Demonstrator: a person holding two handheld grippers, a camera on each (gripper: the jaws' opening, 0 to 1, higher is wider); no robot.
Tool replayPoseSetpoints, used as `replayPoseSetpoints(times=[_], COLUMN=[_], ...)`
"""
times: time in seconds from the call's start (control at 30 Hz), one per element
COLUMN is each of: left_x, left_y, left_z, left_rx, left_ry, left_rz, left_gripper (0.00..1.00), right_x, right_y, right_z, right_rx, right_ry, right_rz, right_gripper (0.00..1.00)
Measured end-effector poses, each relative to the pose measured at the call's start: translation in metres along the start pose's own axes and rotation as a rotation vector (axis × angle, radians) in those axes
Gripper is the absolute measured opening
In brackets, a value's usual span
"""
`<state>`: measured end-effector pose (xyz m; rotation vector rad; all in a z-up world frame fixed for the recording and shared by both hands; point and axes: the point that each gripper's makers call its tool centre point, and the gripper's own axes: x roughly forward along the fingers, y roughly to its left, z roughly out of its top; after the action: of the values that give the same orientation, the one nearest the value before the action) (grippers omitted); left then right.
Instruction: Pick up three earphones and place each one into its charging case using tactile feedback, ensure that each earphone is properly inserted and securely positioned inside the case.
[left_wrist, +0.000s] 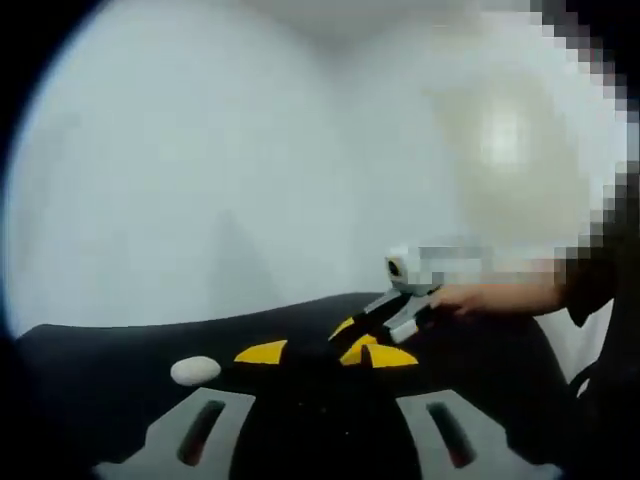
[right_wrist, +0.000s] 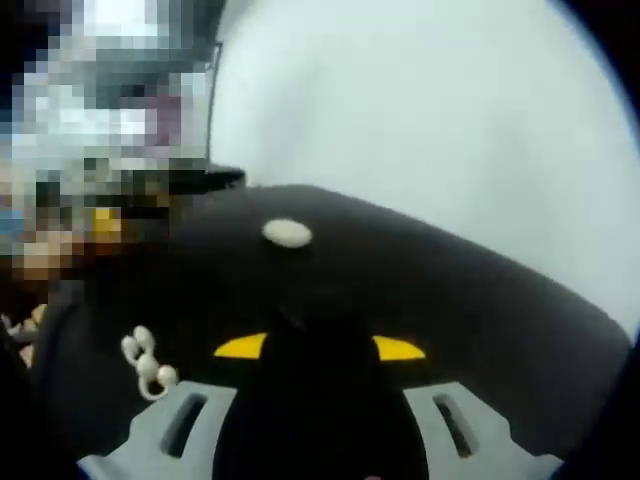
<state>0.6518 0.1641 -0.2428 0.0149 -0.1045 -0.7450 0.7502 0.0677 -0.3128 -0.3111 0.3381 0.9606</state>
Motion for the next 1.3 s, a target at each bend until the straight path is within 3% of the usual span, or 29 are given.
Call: replayPoseSetpoints(times=[0.13,0.37,0.47,0.93,1.1,1.3], left_x=[-0.002,-0.003,-0.002,-0.002,-0.002,-0.001], left_y=[0.001,0.0,0.0,0.004,0.005,0.001], left_z=[0.002,0.004,0.003,0.005,0.005,0.003], left_rx=[-0.007,-0.003,0.002,-0.002,-0.001,0.019], left_ry=[-0.007,-0.013,-0.011,-0.018,-0.019,-0.01], left_rz=[0.001,0.001,0.0,0.012,0.017,0.008], left_gripper=[0.25,0.25,0.25,0.24,0.24,0.25], right_x=[0.006,0.019,0.027,0.035,0.027,0.014], right_y=[0.003,-0.002,-0.005,-0.009,-0.007,0.003], right_z=[0.003,-0.005,0.0,0.005,0.01,0.016], right_rx=[0.005,0.103,0.126,0.104,0.003,-0.017], right_ry=[-0.005,0.032,0.016,-0.04,-0.059,-0.089], right_rz=[-0.014,-0.075,-0.095,-0.138,-0.151,-0.113], right_gripper=[0.41,0.44,0.44,0.41,0.4,0.4])
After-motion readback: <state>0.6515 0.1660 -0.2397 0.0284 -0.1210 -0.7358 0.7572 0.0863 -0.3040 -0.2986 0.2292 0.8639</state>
